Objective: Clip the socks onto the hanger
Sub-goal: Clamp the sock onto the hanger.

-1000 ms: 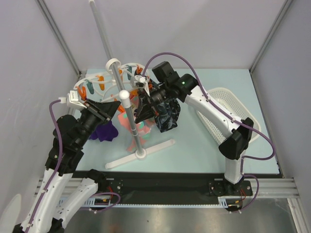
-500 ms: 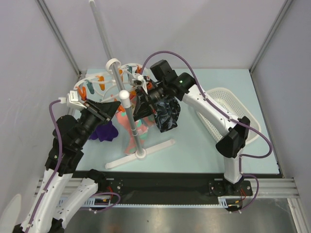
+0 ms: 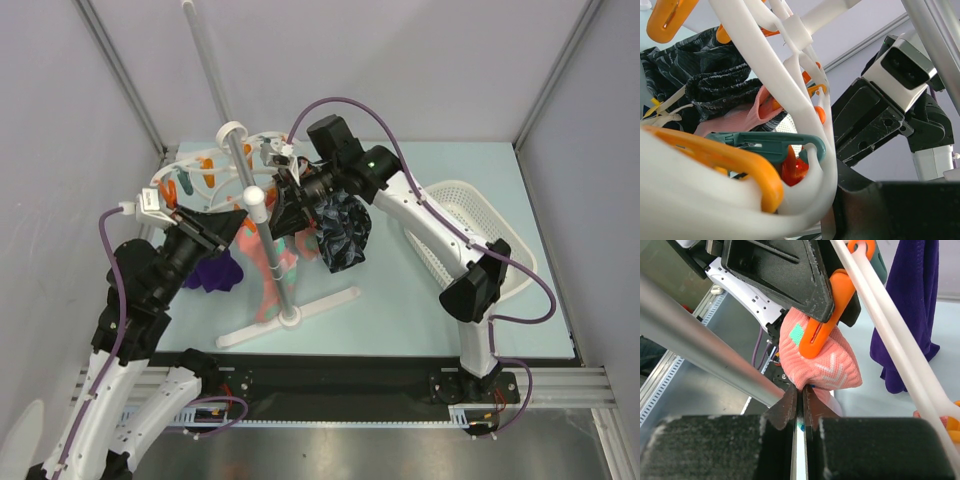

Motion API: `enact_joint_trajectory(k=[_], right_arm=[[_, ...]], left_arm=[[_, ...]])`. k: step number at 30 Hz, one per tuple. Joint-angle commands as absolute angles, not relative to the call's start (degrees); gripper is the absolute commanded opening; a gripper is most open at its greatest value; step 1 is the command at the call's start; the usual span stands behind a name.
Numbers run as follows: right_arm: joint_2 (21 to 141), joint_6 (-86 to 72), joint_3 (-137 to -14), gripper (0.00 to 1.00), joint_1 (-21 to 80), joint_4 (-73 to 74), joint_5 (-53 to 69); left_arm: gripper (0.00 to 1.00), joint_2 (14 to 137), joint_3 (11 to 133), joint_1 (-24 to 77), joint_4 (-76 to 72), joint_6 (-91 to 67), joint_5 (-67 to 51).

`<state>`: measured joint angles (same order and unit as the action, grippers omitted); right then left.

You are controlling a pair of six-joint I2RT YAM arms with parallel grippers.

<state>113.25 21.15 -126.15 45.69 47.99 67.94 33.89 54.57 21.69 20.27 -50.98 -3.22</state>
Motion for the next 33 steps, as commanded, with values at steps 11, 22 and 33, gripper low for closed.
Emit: enact_joint_trajectory(k=[11,22,33], right_arm=[[113.47,18.11,-128.58,0.00,45.97,43.42,69.08],[113.82,12.75,-126.48,0.34,46.14,37.53,64.96],[103.90,-3.95,-103.56,0.59,42.89,19.35,43.44]], left_arm=[[0.48,31.99,54.93,21.80,23.03,-49.75,-4.57],[0.94,29.36,54.58,21.80,24.87,-48.61,-0.36],[0.91,21.36,55.11,21.80,35.50,-43.60,5.01]])
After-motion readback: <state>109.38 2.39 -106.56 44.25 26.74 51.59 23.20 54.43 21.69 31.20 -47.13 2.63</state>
